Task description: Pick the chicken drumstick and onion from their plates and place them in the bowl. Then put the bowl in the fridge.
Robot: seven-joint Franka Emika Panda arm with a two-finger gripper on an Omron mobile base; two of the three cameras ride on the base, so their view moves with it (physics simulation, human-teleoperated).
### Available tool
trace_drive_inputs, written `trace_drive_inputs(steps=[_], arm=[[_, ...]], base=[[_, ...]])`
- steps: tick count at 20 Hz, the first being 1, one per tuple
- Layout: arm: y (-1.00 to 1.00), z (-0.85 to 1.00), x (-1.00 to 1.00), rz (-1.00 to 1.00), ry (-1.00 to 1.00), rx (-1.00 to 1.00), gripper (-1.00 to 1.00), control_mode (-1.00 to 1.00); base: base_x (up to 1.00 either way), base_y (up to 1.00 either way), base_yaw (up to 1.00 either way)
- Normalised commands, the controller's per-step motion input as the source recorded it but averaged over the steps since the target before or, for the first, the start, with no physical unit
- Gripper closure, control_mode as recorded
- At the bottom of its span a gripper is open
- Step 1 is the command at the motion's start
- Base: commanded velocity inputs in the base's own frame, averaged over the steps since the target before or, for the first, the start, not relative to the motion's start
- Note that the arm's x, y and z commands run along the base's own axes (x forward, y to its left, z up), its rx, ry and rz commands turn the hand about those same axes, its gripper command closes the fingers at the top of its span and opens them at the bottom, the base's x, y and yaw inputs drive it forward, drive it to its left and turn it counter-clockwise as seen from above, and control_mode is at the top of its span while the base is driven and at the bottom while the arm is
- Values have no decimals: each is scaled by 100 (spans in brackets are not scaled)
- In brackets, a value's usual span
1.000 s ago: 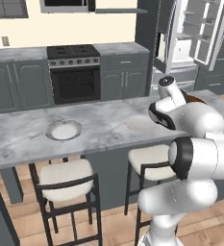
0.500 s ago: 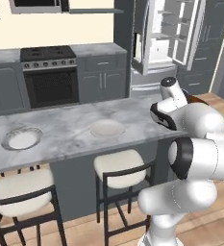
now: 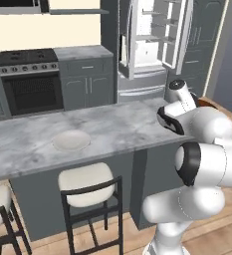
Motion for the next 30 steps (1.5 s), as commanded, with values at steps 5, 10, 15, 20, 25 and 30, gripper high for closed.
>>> trace_drive_inputs(steps=[5,10,15,20,25,30], arm=[[0,0,0,0,0,0,100,100],[0,0,0,0,0,0,100,100],[0,0,0,0,0,0,100,100],[0,0,0,0,0,0,100,100],[0,0,0,0,0,0,100,100],[0,0,0,0,0,0,100,100]], base=[[27,-70,0],[37,-67,2],[39,-64,6],[40,-61,9],[40,-63,7],[40,-63,8]])
